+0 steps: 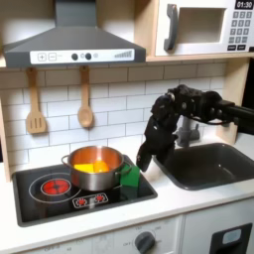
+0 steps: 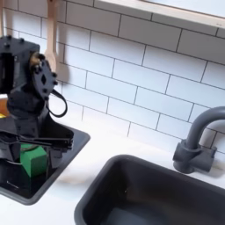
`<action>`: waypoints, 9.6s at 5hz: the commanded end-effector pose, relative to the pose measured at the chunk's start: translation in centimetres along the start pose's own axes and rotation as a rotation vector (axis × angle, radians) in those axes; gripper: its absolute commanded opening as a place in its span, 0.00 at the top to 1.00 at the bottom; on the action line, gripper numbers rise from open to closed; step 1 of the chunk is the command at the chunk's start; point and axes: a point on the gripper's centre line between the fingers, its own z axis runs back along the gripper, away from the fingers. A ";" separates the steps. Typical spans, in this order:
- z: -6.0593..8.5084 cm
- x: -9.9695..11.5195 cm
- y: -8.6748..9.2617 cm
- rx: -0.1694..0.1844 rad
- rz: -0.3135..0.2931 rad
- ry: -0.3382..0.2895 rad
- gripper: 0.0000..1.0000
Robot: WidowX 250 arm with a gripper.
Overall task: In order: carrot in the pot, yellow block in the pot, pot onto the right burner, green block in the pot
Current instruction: 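Put the green block in the pot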
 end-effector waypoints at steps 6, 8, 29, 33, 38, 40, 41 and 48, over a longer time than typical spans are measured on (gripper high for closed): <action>-3.5 0.9 -0.8 0.069 0.173 -0.171 0.00; -4.7 0.9 -1.3 0.119 0.204 -0.164 0.00; -4.7 2.7 1.4 0.355 0.919 -0.161 0.00; -5.9 1.8 0.7 0.345 0.902 -0.134 0.00; -6.1 3.1 1.8 0.335 0.911 -0.142 1.00; -5.7 3.1 1.1 0.313 0.888 -0.145 1.00; -5.9 2.9 0.9 0.313 0.886 -0.147 1.00; -4.0 3.1 -2.5 0.222 0.827 -0.175 1.00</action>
